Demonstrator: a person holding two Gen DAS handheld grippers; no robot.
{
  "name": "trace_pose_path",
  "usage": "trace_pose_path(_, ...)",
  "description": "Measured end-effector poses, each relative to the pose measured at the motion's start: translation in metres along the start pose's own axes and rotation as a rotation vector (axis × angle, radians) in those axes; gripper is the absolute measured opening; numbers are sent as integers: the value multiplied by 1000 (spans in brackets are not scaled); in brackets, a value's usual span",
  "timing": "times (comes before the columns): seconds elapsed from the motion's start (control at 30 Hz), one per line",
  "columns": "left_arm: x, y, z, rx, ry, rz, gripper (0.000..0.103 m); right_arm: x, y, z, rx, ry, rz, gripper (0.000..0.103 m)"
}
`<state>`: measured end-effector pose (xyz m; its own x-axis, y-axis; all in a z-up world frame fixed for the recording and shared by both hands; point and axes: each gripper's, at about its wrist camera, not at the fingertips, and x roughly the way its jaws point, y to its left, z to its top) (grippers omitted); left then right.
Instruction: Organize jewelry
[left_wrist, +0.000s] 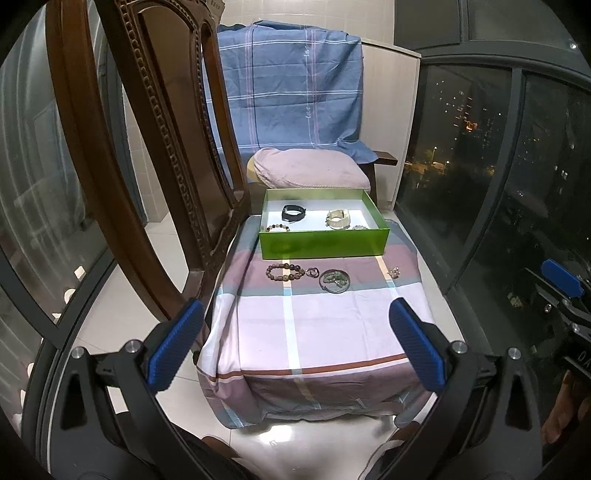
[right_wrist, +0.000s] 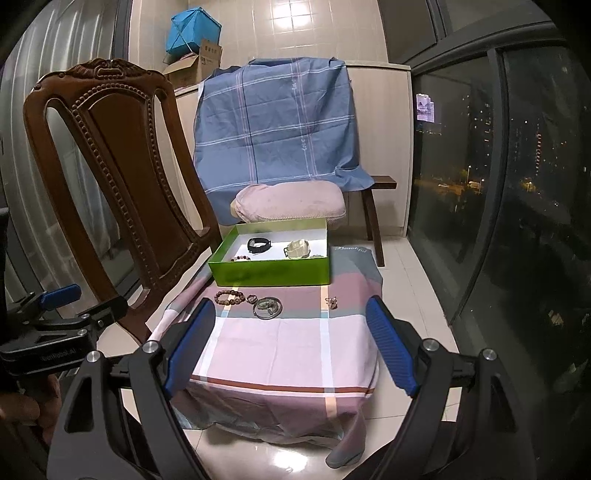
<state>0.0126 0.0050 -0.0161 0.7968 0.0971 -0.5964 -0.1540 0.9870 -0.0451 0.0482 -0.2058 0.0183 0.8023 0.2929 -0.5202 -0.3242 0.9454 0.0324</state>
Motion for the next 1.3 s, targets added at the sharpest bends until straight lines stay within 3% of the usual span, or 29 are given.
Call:
trace_pose_path(0.87,18,-2,1,3,39,-7,99,17,0,-3,5,29,2,82)
trace_pose_path(1.17,63,3,6,24,87,-25,99,48,-9,-6,14,61,-9,81)
trace_pose_path(1.3,108,6,9,43,129,-37,88,86,-21,-10,23,104,-23,75)
